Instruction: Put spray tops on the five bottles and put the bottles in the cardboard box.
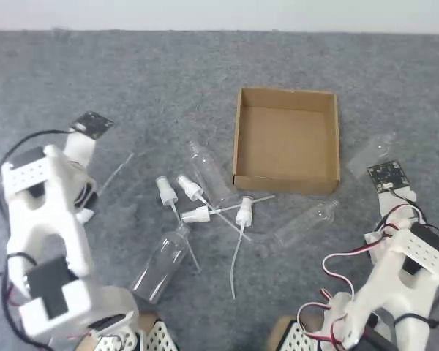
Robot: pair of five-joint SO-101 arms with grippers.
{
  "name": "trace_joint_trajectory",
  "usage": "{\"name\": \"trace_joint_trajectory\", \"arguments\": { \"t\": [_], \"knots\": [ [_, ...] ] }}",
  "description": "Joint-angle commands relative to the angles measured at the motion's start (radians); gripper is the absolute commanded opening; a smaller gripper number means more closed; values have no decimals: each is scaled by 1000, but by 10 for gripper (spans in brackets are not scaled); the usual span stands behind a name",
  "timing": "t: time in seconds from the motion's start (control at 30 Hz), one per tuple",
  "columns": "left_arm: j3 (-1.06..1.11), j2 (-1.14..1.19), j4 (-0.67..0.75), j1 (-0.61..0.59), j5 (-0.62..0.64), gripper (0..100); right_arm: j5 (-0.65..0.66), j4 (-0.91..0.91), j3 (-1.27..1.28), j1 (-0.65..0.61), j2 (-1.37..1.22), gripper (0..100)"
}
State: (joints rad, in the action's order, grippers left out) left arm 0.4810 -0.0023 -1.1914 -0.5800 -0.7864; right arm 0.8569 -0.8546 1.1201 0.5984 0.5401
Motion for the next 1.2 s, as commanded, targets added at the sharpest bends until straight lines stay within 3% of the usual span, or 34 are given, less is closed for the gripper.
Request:
{"name": "trace_joint_trajectory", "arguments": {
  "t": [0.0, 0.17, 0.33, 0.57, 0.83, 1.17],
  "knots": [
    [-105, 40, -2, -31, 92, 111, 11, 7, 35, 1, -15, 7],
    [-186, 92, -2, -101, 201, 111, 11, 7, 35, 2, -15, 7],
    [-189, 100, -8, -164, 213, 111, 11, 7, 35, 2, -5, 7],
    [-117, 110, 0, -273, 32, 111, 12, 4, 35, 2, -5, 7],
    [81, 152, 161, -239, -23, 112, 12, -54, 34, 2, -4, 7],
    [176, 133, 40, -157, -6, 111, 11, -54, 35, 2, -4, 7]
  ]
}}
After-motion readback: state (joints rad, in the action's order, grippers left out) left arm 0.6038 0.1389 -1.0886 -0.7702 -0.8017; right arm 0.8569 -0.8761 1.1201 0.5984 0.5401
